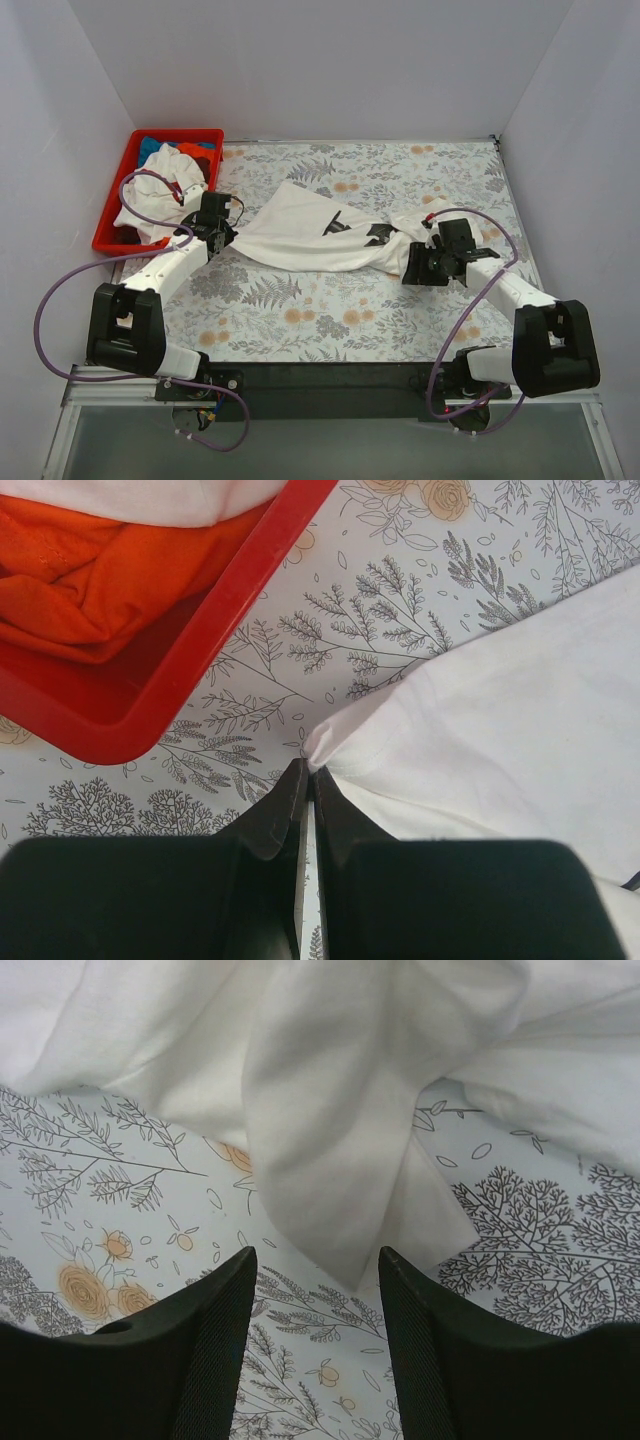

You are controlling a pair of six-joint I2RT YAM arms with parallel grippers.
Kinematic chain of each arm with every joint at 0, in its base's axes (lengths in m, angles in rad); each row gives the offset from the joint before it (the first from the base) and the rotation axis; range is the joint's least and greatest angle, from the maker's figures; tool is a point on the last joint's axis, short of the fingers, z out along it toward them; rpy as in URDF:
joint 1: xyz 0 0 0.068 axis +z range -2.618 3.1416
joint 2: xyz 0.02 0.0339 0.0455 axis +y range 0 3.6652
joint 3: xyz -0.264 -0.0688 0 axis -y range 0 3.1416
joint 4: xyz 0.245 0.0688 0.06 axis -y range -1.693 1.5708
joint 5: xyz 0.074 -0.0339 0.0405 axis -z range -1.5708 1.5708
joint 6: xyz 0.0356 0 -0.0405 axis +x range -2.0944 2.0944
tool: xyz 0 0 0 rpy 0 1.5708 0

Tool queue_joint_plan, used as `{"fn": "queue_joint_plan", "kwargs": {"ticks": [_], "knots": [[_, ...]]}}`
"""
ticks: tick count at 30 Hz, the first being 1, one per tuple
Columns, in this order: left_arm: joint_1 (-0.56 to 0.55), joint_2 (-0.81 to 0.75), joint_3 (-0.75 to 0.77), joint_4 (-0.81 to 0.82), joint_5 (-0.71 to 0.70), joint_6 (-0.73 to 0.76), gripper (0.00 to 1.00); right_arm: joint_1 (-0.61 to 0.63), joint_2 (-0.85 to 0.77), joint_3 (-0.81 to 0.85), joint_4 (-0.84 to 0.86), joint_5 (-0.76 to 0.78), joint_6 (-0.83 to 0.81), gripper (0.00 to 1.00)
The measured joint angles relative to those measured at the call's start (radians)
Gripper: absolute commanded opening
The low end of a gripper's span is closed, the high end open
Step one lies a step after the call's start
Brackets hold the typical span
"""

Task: Fold and stack the t-shirts
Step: Flatten the tshirt out

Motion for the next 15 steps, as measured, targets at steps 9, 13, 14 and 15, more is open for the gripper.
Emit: {"fn": "queue_joint_plan", "kwargs": {"ticks": [9, 13, 14, 15], "knots": [[0.0, -0.001, 0.0, 0.0, -0.002, 0.0, 0.0, 0.002, 0.045, -0.002, 0.069, -0.027, -0.009, 0.07], [0.0, -0.013, -0.001, 0.0, -0.016, 0.0, 0.0, 0.002, 0.024, 0.029, -0.014, 0.012, 0.01, 0.01], [0.0, -0.023, -0.003, -0.001, -0.024, 0.0, 0.0, 0.002, 0.005, 0.066, -0.077, 0.029, 0.014, 0.01], [0.0, -0.035, -0.006, 0.0, -0.034, 0.001, 0.0, 0.002, -0.012, 0.12, -0.146, 0.039, 0.016, 0.01]]}}
